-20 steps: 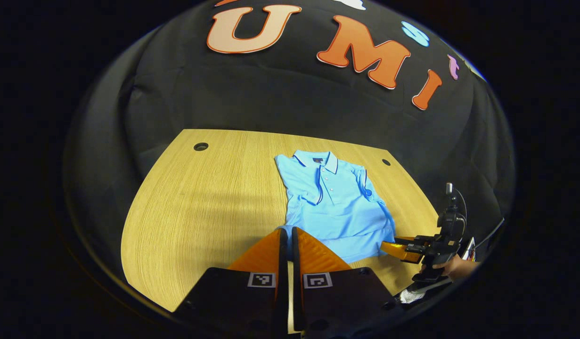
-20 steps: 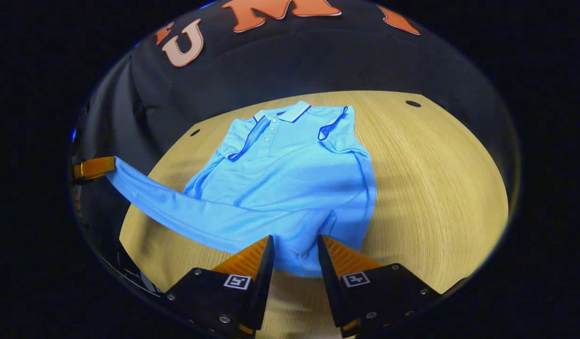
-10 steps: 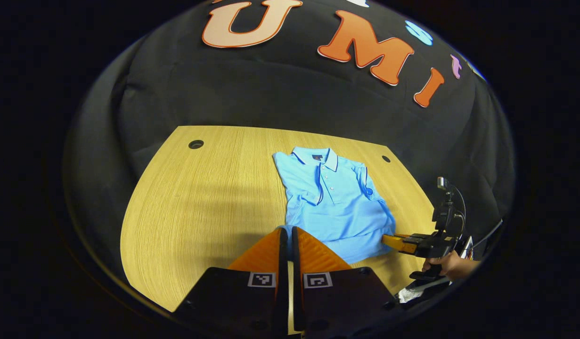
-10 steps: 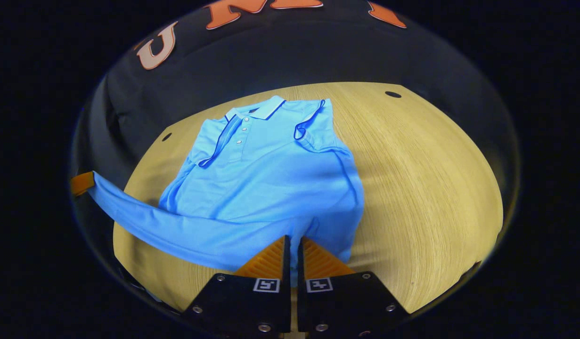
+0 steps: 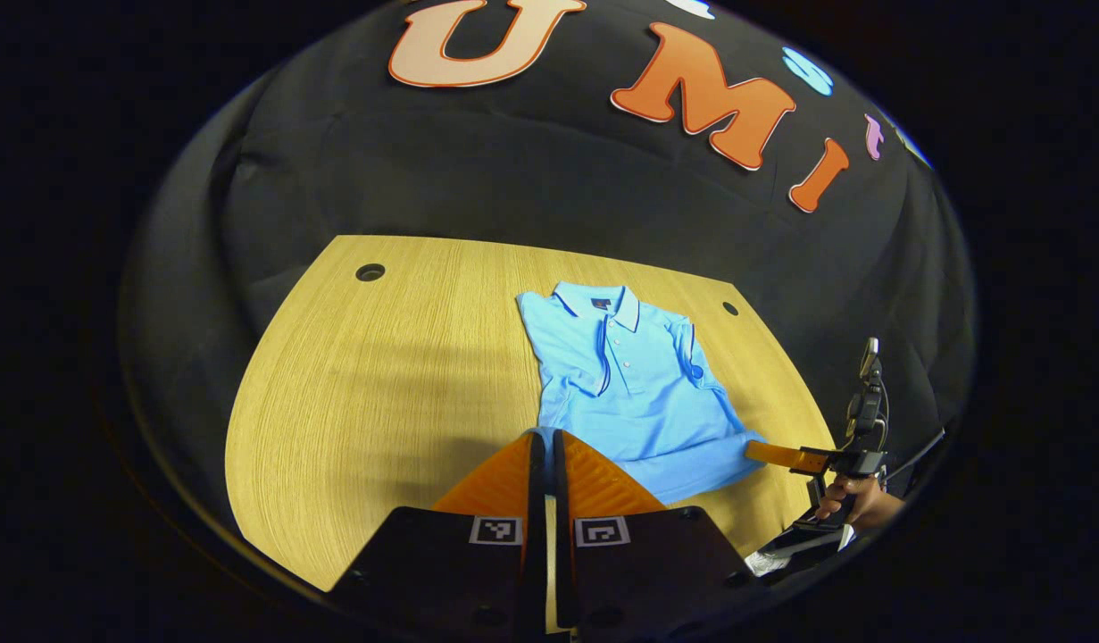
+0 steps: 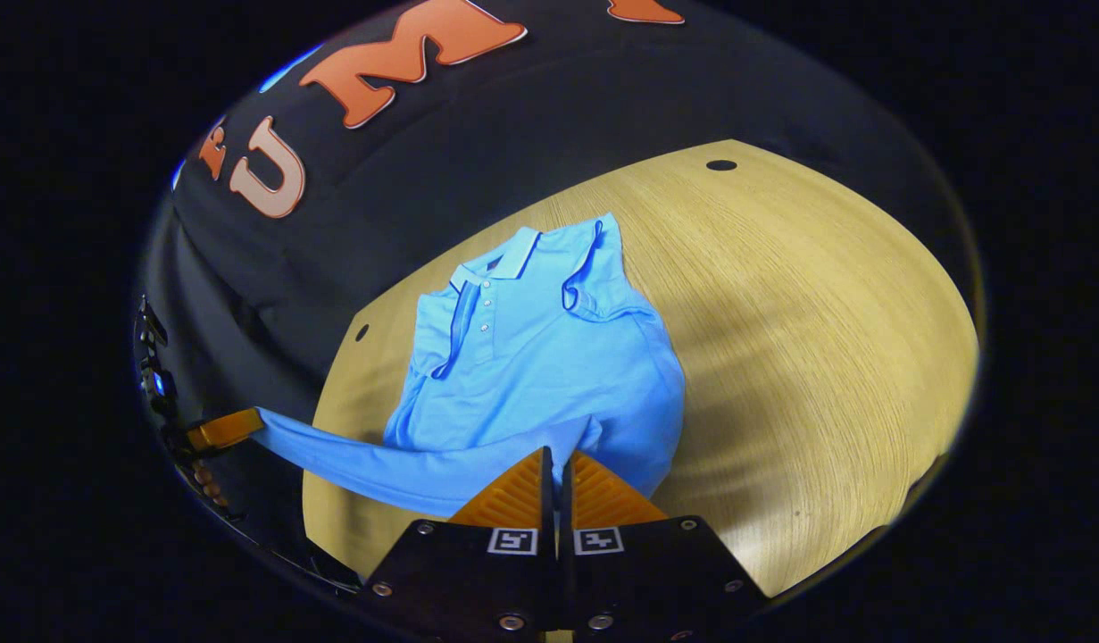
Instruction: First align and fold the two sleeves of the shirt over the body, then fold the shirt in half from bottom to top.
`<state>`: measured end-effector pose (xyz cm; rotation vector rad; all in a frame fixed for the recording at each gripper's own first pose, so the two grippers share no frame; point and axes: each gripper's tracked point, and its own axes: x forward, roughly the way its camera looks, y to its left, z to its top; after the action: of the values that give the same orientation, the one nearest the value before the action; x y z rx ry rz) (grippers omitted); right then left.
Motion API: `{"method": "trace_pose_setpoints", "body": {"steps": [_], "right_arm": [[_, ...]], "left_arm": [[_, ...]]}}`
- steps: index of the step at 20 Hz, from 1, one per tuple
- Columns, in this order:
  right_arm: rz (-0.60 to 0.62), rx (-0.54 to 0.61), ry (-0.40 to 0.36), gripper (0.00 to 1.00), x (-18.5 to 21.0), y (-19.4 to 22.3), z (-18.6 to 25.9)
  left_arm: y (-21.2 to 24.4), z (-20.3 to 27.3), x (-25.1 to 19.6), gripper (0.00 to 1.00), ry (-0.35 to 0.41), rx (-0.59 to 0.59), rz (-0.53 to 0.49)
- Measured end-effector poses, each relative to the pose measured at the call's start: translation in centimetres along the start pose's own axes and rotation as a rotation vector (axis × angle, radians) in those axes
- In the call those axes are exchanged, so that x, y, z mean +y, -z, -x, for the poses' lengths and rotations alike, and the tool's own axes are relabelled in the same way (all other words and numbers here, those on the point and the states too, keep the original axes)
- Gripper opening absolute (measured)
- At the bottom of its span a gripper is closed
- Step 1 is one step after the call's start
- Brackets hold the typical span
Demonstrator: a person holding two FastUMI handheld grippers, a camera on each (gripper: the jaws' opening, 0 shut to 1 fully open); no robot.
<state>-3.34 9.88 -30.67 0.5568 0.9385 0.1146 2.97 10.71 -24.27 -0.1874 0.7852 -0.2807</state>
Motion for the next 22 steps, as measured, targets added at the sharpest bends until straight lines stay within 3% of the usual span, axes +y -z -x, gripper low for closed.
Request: {"method": "trace_pose_setpoints", "body": {"steps": [14,22], "right_arm": [[0.065,-0.212,-0.015,0.00,-0.7,-12.0,7.5],[0.052,-0.229,0.022,0.00,-1.1,-17.9,4.7]], "left_arm": [[-7.4,0.9,-6.1,0.08,0.091,-0.127,0.000],[-12.9,-3.2,-5.1,0.08,0.145,-0.147,0.074]]}}
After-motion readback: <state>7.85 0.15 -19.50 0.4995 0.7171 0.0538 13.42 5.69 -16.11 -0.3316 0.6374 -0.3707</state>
